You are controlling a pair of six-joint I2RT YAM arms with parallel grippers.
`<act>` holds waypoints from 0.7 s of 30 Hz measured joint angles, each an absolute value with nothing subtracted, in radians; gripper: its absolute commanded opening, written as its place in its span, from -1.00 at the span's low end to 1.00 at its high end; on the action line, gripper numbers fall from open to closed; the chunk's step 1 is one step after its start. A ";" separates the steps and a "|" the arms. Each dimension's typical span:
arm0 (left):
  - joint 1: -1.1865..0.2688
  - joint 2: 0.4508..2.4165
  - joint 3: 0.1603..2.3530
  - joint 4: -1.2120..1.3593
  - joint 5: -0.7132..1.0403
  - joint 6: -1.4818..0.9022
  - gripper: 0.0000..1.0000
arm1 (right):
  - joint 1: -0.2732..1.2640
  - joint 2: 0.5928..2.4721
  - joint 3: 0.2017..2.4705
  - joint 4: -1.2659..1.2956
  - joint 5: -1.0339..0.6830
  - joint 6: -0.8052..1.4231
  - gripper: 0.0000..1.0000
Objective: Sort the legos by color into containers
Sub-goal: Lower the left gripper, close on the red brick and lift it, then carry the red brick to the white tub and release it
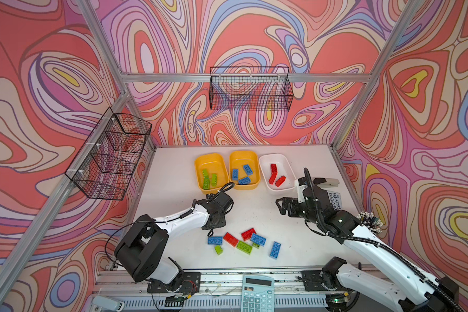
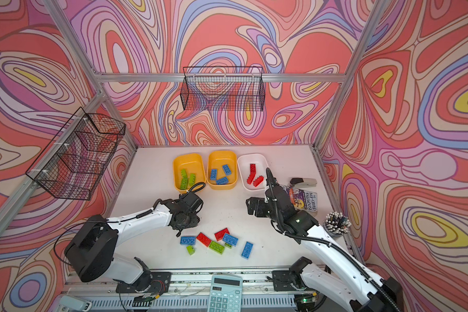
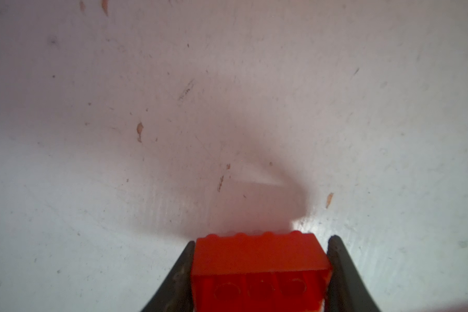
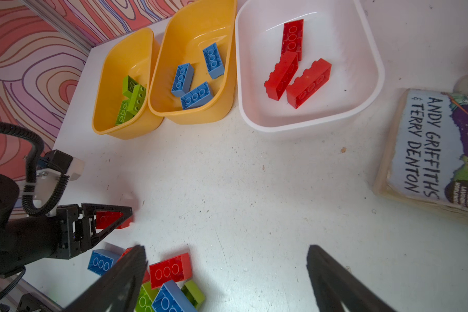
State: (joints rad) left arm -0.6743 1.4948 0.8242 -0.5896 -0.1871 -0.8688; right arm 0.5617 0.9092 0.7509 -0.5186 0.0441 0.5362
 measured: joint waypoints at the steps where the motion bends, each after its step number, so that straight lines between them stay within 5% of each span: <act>1: -0.674 1.499 0.831 -0.590 -0.187 -0.866 -0.25 | 0.562 0.905 0.751 -0.520 0.046 0.536 0.96; 21: -0.674 1.720 1.341 -0.664 -0.154 -0.720 -0.25 | 0.562 0.823 0.776 -0.624 0.122 0.552 0.96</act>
